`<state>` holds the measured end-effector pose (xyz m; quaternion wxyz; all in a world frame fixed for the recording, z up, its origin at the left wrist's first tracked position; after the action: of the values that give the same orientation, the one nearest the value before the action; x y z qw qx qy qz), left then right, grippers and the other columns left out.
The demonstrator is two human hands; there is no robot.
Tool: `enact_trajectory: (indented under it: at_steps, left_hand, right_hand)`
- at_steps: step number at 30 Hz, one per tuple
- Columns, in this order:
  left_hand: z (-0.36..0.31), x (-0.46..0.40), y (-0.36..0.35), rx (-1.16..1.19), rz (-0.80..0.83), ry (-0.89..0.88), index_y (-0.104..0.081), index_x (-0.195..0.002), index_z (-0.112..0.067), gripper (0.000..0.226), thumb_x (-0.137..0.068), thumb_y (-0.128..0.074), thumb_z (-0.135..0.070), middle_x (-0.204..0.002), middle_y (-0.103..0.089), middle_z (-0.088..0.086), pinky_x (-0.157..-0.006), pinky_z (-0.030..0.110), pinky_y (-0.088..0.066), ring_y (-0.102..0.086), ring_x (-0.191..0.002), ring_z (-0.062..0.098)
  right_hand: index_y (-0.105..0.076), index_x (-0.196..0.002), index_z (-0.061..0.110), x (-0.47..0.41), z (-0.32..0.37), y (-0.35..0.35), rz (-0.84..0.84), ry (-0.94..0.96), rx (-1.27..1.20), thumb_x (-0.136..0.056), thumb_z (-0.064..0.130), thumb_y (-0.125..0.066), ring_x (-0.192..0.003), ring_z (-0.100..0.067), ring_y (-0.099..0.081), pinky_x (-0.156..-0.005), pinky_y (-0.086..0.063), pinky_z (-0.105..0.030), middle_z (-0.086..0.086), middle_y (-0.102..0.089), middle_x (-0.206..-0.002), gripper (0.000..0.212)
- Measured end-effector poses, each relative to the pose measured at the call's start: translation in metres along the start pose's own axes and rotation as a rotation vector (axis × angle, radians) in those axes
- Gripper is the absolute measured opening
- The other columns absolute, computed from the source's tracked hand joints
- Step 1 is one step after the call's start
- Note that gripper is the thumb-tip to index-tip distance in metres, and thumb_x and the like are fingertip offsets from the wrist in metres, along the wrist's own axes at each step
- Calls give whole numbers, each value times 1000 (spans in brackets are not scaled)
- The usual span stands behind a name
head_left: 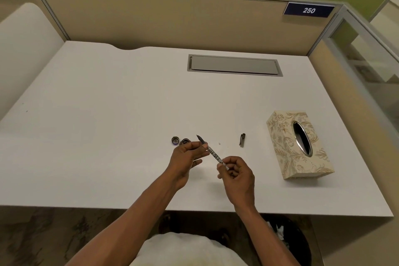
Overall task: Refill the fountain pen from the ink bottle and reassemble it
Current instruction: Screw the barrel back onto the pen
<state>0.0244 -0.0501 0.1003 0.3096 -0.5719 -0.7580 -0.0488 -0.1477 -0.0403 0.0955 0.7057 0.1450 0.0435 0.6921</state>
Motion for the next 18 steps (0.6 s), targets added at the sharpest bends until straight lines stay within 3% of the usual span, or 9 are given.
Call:
enact_trajectory:
  at_steps: [3, 7, 11, 13, 18]
  left_hand:
    - [-1, 1, 2, 7, 2, -5, -76, -108, -7, 22, -88, -75, -18, -108, -78, 7, -95, 37, -50, -75, -101, 17]
    - [-2, 3, 3, 19, -6, 0, -76, -107, -8, 20, -89, -74, -18, -104, -79, 4, -95, 37, -50, -75, -99, 16]
    - [1, 4, 3, 21, -19, -2, -76, -108, -7, 22, -88, -75, -17, -105, -79, 5, -94, 36, -50, -75, -100, 16]
    - [2, 5, 3, 24, -22, -3, -76, -107, -7, 21, -88, -74, -17, -105, -79, 5, -93, 36, -50, -75, -99, 16]
    - [1, 7, 2, 29, -16, -1, -77, -104, -11, 17, -89, -74, -17, -103, -79, 4, -94, 36, -50, -75, -96, 14]
  right_hand:
    - [-70, -90, 24, 0, -1, -1, 19, -1, 3, -95, 17, -69, -66, -13, -72, -69, -59, -28, 5, -76, -77, 9]
    - [-74, -88, 31, 2, 0, -2, 34, 0, 23, -99, 20, -63, -65, -10, -70, -68, -56, -26, 6, -75, -75, 19]
    - [-73, -97, 39, 2, 2, -2, 50, -2, 49, -91, 30, -74, -69, -13, -70, -67, -57, -29, 4, -73, -78, 10]
    - [-69, -97, 36, 0, 2, -2, 44, 0, 66, -86, 27, -79, -73, -16, -71, -68, -59, -30, 4, -73, -79, 17]
    - [-71, -85, 25, -2, 0, 0, 52, 11, 63, -91, 21, -75, -71, -14, -72, -69, -59, -33, 5, -76, -77, 8]
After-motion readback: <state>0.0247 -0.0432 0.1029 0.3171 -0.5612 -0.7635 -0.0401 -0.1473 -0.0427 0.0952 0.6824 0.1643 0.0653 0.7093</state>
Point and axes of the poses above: each hand's wrist, its own x-axis away from the middle knuckle, its own y-axis out of the back of the hand, z = x × y, the point moved 2 cm from there along -x, towards the middle knuckle
